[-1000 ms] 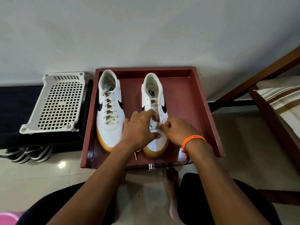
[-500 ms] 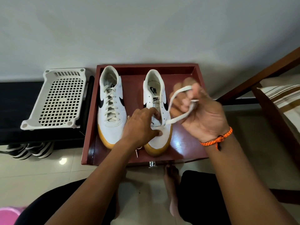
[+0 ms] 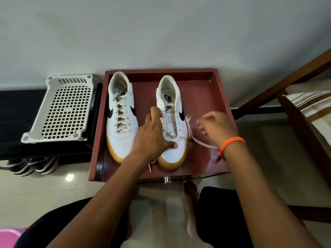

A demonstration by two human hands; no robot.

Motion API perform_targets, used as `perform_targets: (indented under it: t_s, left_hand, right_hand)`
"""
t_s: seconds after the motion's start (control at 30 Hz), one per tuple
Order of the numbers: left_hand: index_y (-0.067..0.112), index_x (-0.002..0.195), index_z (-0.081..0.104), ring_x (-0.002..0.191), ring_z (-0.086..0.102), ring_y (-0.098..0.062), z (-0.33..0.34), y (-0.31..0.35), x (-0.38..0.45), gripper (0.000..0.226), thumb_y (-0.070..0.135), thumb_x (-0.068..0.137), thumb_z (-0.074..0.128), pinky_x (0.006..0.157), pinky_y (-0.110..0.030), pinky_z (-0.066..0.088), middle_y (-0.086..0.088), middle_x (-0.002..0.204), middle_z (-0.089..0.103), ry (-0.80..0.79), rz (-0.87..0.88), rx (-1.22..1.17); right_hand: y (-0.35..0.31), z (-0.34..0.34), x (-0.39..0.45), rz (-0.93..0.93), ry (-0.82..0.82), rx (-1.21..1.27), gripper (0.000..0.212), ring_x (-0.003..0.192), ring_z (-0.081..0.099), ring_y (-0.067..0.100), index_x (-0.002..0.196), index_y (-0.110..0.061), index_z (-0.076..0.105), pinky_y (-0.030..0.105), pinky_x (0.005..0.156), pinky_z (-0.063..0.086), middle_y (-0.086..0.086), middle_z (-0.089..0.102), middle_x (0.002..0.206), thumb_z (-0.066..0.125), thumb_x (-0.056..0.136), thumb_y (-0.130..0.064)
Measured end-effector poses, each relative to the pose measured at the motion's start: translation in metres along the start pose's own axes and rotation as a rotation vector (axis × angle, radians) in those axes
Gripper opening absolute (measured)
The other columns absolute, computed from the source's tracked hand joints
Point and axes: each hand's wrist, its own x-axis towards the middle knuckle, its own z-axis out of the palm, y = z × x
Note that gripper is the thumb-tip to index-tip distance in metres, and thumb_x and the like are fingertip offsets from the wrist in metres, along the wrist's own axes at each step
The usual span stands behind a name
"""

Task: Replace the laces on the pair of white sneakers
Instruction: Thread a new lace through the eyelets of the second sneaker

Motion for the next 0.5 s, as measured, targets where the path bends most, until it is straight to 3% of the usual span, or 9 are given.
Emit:
perform_targets:
  t_s: [0.03,0.1,0.17,0.23,0.33,0.43,0.5]
  left_hand:
    - [0.024,0.113,0.034,0.090,0.057,-0.023,-0.003,-0.001,0.000,0.088,0.048,0.061,0.101,0.071,-0.035,0.043,0.004,0.110,0.055,-0.026,-0.024,0.028]
    - [0.021,0.099,0.046,0.080,0.056,-0.019,-0.008,-0.002,0.001,0.072,0.055,0.064,0.098,0.062,-0.033,0.037,0.006,0.092,0.059,-0.080,-0.084,0.081]
    - [0.019,0.085,0.056,0.068,0.055,-0.015,-0.012,-0.004,0.002,0.057,0.056,0.068,0.096,0.056,-0.032,0.035,0.005,0.076,0.061,-0.116,-0.125,0.078]
    - [0.016,0.076,0.063,0.063,0.057,-0.013,-0.015,-0.006,0.003,0.048,0.055,0.077,0.091,0.055,-0.031,0.038,0.002,0.069,0.063,-0.132,-0.121,0.050]
    - [0.013,0.069,0.068,0.057,0.057,-0.016,-0.021,-0.012,0.006,0.039,0.042,0.092,0.082,0.056,-0.031,0.042,-0.003,0.065,0.066,-0.154,-0.086,-0.048]
    - [0.006,0.069,0.069,0.064,0.062,-0.030,-0.030,-0.013,0.008,0.037,0.030,0.096,0.079,0.069,-0.047,0.056,-0.015,0.070,0.069,-0.239,-0.080,-0.264]
    - [-0.002,0.074,0.068,0.071,0.061,-0.024,-0.043,-0.011,0.006,0.035,0.022,0.098,0.077,0.067,-0.037,0.055,-0.018,0.075,0.068,-0.320,-0.088,-0.556]
  right_hand:
    - [0.002,0.005,-0.005,-0.055,-0.018,-0.240,0.005,0.081,0.067,0.025,0.093,-0.022,0.069,0.039,0.077,0.059,0.001,0.070,0.089,0.069,0.089,-0.026]
    - [-0.001,0.013,-0.015,-0.178,-0.074,-0.419,0.009,0.091,0.065,0.026,0.103,-0.029,0.068,0.043,0.084,0.057,-0.005,0.066,0.098,0.065,0.094,-0.029]
    - [-0.005,0.018,-0.022,-0.274,-0.110,-0.517,0.005,0.104,0.059,0.020,0.097,-0.033,0.065,0.040,0.086,0.052,-0.009,0.057,0.107,0.065,0.097,-0.038]
    - [-0.002,0.022,-0.022,-0.321,-0.162,-0.670,0.020,0.112,0.044,0.015,0.088,-0.034,0.063,0.039,0.090,0.041,-0.009,0.050,0.117,0.067,0.096,-0.053]
    - [0.007,0.028,-0.016,-0.340,-0.203,-0.659,0.032,0.107,0.055,0.020,0.068,-0.034,0.058,0.049,0.094,0.050,-0.006,0.052,0.112,0.075,0.090,-0.050]
    - [0.011,0.030,-0.011,-0.361,-0.193,-0.614,0.036,0.088,0.057,0.021,0.060,-0.032,0.059,0.054,0.086,0.055,-0.005,0.048,0.099,0.081,0.087,-0.042]
    - [0.012,0.031,-0.009,-0.372,-0.187,-0.611,0.035,0.085,0.058,0.020,0.060,-0.034,0.061,0.053,0.084,0.056,-0.006,0.048,0.097,0.082,0.086,-0.043]
